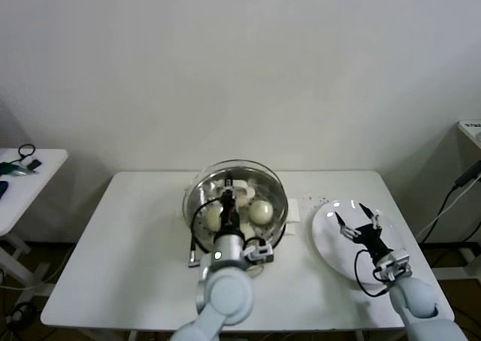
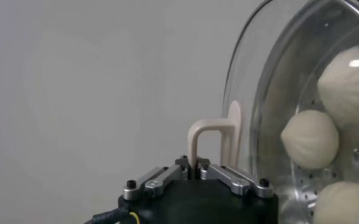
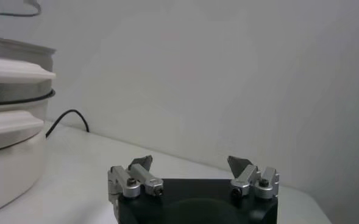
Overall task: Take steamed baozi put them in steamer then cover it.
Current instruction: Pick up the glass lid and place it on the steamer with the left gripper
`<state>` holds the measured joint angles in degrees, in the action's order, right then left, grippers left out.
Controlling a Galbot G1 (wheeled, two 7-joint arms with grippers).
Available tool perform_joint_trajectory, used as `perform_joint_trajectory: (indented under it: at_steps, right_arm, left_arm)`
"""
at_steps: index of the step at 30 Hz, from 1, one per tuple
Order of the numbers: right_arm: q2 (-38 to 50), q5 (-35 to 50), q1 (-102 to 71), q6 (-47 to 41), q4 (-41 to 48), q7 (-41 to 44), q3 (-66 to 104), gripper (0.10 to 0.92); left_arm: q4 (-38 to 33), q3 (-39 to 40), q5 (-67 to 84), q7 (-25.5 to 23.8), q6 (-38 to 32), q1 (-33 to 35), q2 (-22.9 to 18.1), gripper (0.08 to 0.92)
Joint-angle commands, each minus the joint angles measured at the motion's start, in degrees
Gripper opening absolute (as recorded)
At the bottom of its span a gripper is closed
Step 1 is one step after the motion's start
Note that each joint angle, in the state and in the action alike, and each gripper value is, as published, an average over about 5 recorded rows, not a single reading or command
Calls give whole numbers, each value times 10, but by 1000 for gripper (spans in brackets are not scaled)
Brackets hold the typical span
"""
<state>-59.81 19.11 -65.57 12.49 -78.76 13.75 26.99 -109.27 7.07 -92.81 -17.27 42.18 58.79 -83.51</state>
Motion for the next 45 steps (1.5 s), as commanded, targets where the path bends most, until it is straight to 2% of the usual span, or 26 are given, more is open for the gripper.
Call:
perform_joint_trajectory:
  at_steps: [1,45]
  right_arm:
    - [0,-4,-2,3,3,1,7,823]
    - [-8,-24,-9,21,18,14,19,823]
  left_arm:
    - [53,2,-21,6,28,-4,-33,150]
    - [92,2,-11,20,28,-18,-23,150]
